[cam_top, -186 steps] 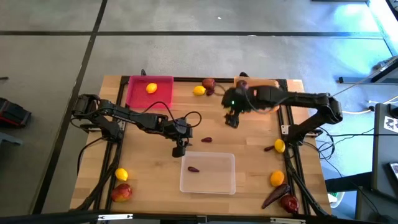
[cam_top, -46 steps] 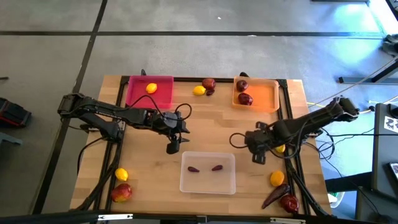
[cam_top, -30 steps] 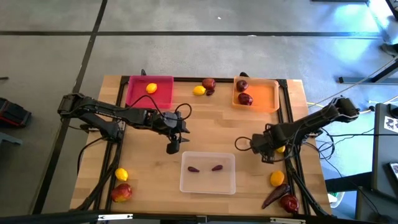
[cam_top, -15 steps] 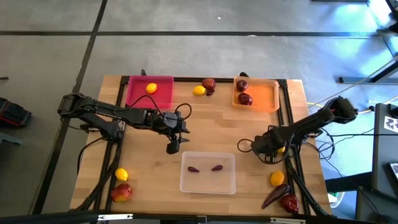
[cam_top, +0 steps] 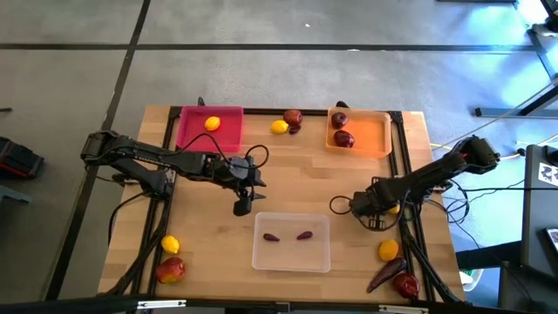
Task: Sort produce into baskets
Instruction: Put the eggplant into the transparent bin
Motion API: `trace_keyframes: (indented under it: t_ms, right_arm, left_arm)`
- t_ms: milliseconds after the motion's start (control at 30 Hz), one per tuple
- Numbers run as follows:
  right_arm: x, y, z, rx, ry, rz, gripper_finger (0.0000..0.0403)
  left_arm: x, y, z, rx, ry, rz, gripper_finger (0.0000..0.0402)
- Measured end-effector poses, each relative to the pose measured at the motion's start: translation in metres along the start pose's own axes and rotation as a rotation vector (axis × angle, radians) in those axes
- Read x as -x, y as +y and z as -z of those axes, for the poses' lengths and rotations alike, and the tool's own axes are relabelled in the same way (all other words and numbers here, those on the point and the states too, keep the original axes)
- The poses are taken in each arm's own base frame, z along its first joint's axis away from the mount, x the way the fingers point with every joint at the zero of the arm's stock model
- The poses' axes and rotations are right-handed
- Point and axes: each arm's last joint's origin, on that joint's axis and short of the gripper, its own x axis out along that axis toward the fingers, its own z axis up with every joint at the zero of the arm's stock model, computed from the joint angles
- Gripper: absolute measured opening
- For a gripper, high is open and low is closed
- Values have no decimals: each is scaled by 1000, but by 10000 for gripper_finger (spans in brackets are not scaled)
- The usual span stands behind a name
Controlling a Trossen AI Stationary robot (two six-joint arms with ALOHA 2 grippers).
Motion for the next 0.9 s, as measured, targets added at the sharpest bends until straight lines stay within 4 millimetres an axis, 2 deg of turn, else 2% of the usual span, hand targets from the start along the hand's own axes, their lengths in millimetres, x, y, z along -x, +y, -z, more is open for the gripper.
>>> trace_keyframes:
  t_ms: [167, 400, 633, 767, 900]
  right_arm:
    - [34, 10, -19, 6, -145, -32, 25]
    - [79, 23, -48, -11, -466, -107, 4]
    - [99, 36, -70, -21, -749, -272, 7]
    - [107, 40, -76, -25, -839, -327, 9]
    - [104, 46, -86, -12, -871, -372, 9]
  left_arm:
    - [0, 0, 0, 0, 0, 0, 180]
    - [0, 0, 1, 0, 8, 0, 180]
    - [0, 0, 1, 0, 10, -1, 180]
    - [0, 0, 1, 0, 9, -1, 180]
    - [0, 0, 1, 0, 9, 0, 180]
